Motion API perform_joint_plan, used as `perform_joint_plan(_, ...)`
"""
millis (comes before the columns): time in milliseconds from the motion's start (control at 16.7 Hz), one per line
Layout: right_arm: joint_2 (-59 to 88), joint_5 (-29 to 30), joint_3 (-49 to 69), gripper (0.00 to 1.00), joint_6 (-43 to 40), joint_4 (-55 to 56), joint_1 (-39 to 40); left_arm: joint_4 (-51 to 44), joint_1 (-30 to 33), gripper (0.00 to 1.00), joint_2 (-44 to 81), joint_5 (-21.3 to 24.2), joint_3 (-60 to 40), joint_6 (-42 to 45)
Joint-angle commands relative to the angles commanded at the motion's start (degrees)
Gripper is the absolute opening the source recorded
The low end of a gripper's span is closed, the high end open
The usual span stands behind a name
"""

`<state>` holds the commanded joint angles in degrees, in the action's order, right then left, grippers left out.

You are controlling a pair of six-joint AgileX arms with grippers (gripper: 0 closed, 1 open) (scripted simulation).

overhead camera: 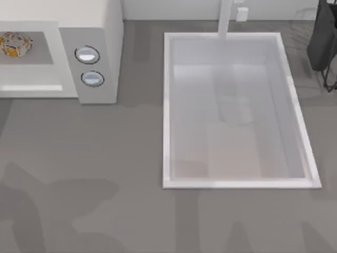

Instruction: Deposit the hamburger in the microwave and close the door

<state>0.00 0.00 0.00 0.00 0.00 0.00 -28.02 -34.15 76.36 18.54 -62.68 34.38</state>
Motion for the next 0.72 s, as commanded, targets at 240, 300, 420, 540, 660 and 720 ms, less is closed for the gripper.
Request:
perform_joint_plan(240, 0.00, 0.00, 0.00, 1.00, 0.00, 0.00, 0.00, -9.77, -14.45, 0.00, 14.82, 9.43, -10.20, 9.62)
perform_joint_plan(300, 0.00, 0.00, 0.00, 1.00, 0.00, 0.00, 0.00, -11.44, -17.07, 0.00, 17.36, 11.51, -11.74, 11.61)
perform_joint_plan(420, 0.00, 0.00, 0.00, 1.00, 0.00, 0.00, 0.00, -13.90, -21.10, 0.00, 21.14, 15.25, -14.25, 14.96)
perform_joint_plan(540, 0.00, 0.00, 0.00, 1.00, 0.00, 0.00, 0.00, -15.30, -24.01, 0.00, 23.47, 18.15, -16.02, 17.32)
perform_joint_plan(660, 0.00, 0.00, 0.00, 1.00, 0.00, 0.00, 0.00, -15.85, -25.82, 0.00, 24.57, 19.79, -17.24, 18.54)
perform_joint_plan(720, 0.00, 0.00, 0.00, 1.00, 0.00, 0.00, 0.00, -15.92, -26.13, 0.00, 24.72, 20.03, -17.47, 18.71)
